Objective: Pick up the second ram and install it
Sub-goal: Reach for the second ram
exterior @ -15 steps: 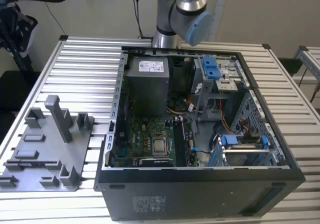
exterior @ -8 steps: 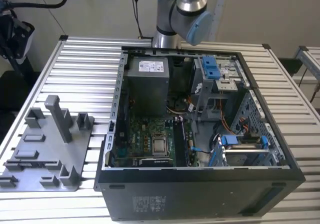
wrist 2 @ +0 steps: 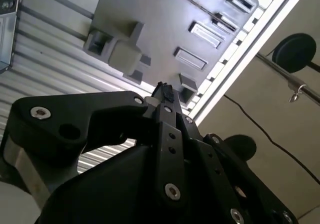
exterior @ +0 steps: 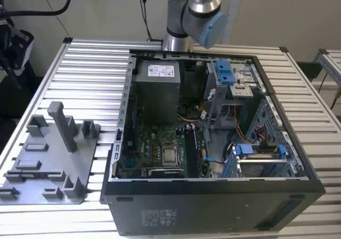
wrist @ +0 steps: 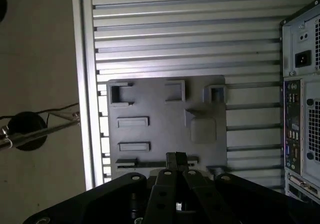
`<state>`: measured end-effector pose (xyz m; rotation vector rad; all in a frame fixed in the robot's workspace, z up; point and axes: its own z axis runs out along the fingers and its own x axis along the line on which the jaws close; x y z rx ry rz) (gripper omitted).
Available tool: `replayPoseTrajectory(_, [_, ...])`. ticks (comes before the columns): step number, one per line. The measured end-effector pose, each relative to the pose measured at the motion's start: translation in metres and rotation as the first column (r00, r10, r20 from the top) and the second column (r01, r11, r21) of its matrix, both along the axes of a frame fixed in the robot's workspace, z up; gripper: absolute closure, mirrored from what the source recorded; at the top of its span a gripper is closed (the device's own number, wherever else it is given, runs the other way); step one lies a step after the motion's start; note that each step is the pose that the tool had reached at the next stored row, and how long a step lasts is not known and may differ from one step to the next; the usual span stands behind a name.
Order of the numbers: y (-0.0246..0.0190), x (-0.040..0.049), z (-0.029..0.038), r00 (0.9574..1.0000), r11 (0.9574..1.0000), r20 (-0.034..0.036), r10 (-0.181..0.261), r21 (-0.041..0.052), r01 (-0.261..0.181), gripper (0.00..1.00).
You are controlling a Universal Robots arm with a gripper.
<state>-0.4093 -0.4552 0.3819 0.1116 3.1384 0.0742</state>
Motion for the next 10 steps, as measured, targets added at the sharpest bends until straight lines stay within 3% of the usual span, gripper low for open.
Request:
replayPoseTrajectory(2, [-0.0029, -0.0005, -0.0009, 1.0, 1.0, 0.0002, 0.0, 0.0001, 0.0, 0.89])
replayPoseTrajectory(10, [-0.0076, -0.001, -0.003, 1.0, 1.0, -0.0008, 0.0, 0.0001, 0.0, 0.89])
